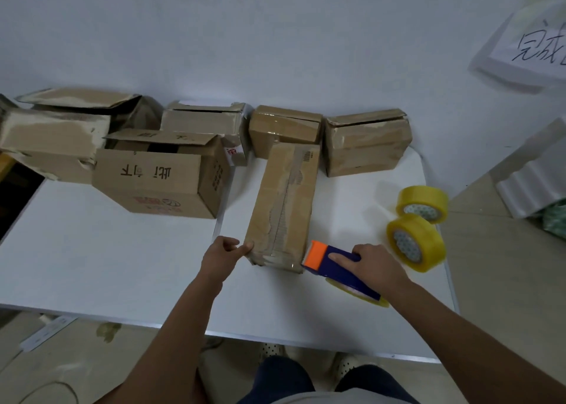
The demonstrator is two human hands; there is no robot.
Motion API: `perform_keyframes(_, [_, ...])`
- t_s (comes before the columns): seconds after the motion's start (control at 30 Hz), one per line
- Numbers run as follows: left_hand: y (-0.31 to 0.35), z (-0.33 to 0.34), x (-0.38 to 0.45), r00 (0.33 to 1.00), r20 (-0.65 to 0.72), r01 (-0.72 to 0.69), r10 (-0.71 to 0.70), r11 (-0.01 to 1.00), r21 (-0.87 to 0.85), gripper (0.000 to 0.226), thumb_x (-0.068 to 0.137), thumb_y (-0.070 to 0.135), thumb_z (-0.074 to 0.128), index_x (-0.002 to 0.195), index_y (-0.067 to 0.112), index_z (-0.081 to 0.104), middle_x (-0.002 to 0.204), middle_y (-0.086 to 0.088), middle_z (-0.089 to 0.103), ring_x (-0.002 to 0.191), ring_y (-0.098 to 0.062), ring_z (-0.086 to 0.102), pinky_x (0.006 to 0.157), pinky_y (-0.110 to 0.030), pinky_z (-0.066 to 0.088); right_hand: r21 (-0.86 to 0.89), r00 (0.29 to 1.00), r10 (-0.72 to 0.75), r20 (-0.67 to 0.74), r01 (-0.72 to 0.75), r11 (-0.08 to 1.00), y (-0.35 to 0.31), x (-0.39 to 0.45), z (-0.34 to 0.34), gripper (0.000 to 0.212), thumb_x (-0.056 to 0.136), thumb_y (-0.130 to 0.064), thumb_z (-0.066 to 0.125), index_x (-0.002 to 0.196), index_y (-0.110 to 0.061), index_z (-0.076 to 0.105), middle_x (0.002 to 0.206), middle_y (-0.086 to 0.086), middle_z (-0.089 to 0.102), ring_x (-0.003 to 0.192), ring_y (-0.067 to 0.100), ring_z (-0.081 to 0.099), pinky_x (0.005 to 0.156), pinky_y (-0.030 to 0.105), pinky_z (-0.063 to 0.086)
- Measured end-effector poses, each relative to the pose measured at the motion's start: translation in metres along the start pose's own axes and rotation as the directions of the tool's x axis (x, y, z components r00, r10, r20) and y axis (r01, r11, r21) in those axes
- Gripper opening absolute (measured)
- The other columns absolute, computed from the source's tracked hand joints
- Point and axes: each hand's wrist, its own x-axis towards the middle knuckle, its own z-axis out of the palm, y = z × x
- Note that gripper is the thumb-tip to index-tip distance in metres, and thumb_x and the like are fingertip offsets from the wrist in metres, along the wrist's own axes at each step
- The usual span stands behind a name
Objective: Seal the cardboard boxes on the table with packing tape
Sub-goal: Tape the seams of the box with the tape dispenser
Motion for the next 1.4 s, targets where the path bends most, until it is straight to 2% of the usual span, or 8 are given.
perform_keyframes(0.23, [-0.004, -0.007, 0.01, 0.994, 0.11, 0.022, -0.026, 0.999, 0.032, 0.055, 0.08, 0.048, 0.078, 0.118, 0.013, 0.059, 0.117, -0.005, 0.063, 0.111, -0.023, 0.059, 0.101, -0.041, 0.048, -0.003, 1.0, 0.003, -0.014, -0.003, 1.0, 0.0, 0.001, 0.005, 0.058, 0.085, -0.075, 0.042, 0.067, -0.021, 0.051, 0.064, -0.002, 0.054, 0.061, 0.014, 0.057, 0.059, 0.026, 0.044])
perform_keyframes(0.37, [0.003, -0.016, 0.014, 0.981, 0.182, 0.078, -0.069, 0.996, -0.041, 0.098, 0.078, 0.046, 0.08, 0.154, 0.019, 0.025, 0.124, -0.013, 0.06, 0.109, -0.026, 0.062, 0.106, -0.045, 0.046, 0.013, 1.0, -0.004, -0.021, 0.005, 1.0, -0.001, -0.001, 0.005, 0.056, 0.086, -0.073, 0.044, 0.065, -0.021, 0.049, 0.063, -0.003, 0.053, 0.061, 0.013, 0.056, 0.057, 0.025, 0.04])
perform_keyframes(0.5, [0.008, -0.027, 0.018, 0.992, 0.124, -0.052, 0.025, 0.974, 0.219, 0.082, 0.091, 0.058, 0.056, 0.157, 0.028, 0.016, 0.143, -0.005, 0.045, 0.12, -0.035, 0.057, 0.102, -0.045, 0.049, -0.005, 0.999, -0.003, -0.043, 0.002, 1.0, -0.003, 0.0, 0.004, 0.056, 0.085, -0.074, 0.044, 0.066, -0.022, 0.049, 0.064, -0.003, 0.053, 0.061, 0.012, 0.055, 0.054, 0.025, 0.038])
perform_keyframes(0.63, [-0.002, -0.023, -0.004, 0.871, -0.058, -0.371, 0.487, 0.73, 0.574, 0.059, 0.103, 0.045, 0.041, 0.154, 0.016, 0.031, 0.163, -0.013, 0.02, 0.148, -0.032, 0.025, 0.117, -0.046, 0.027, 0.008, 0.999, 0.006, -0.037, -0.005, 1.0, -0.002, 0.001, 0.005, 0.054, 0.085, -0.074, 0.044, 0.065, -0.024, 0.047, 0.063, -0.006, 0.053, 0.061, 0.011, 0.056, 0.055, 0.024, 0.039])
perform_keyframes(0.7, [-0.004, -0.006, -0.025, 0.687, 0.189, -0.648, 0.701, 0.475, 0.596, 0.053, 0.106, 0.043, 0.032, 0.156, 0.025, 0.028, 0.165, -0.001, 0.016, 0.153, -0.019, 0.01, 0.122, -0.04, 0.015, 0.016, 0.999, 0.012, -0.032, -0.012, 1.0, -0.001, 0.001, 0.008, 0.053, 0.086, -0.073, 0.045, 0.065, -0.024, 0.048, 0.063, -0.006, 0.054, 0.061, 0.011, 0.056, 0.057, 0.024, 0.04])
perform_keyframes(0.9, [-0.041, 0.02, -0.02, 0.593, 0.568, -0.753, 0.571, 0.144, 0.642, 0.06, 0.104, 0.054, 0.013, 0.159, 0.031, 0.006, 0.166, 0.011, -0.003, 0.152, -0.015, -0.015, 0.124, -0.04, -0.005, 0.066, 1.0, 0.018, 0.003, -0.018, 0.998, 0.0, 0.001, 0.01, 0.052, 0.086, -0.072, 0.046, 0.071, -0.023, 0.055, 0.068, -0.005, 0.058, 0.064, 0.011, 0.06, 0.056, 0.022, 0.042])
perform_keyframes(1.13, [0.005, 0.02, -0.013, 0.559, 0.517, -0.799, 0.648, 0.255, 0.544, 0.053, 0.105, 0.045, 0.023, 0.139, 0.022, 0.056, 0.149, 0.002, 0.048, 0.136, -0.021, 0.043, 0.11, -0.049, 0.04, 0.103, 0.999, -0.017, 0.051, 0.012, 0.995, -0.001, -0.002, 0.019, 0.054, 0.088, -0.069, 0.045, 0.081, -0.018, 0.06, 0.076, 0.0, 0.064, 0.066, 0.011, 0.06, 0.056, 0.02, 0.041])
perform_keyframes(1.4, [0.017, 0.065, 0.01, 0.601, 0.607, -0.771, 0.521, 0.177, 0.612, 0.061, 0.099, 0.052, -0.003, 0.157, 0.034, -0.002, 0.165, 0.009, -0.013, 0.151, -0.013, -0.019, 0.121, -0.041, -0.01, 0.091, 0.979, -0.072, 0.19, 0.055, 0.994, 0.009, -0.006, 0.004, 0.064, 0.081, -0.078, 0.035, 0.083, -0.019, 0.06, 0.076, -0.002, 0.063, 0.069, 0.012, 0.06, 0.059, 0.023, 0.041])
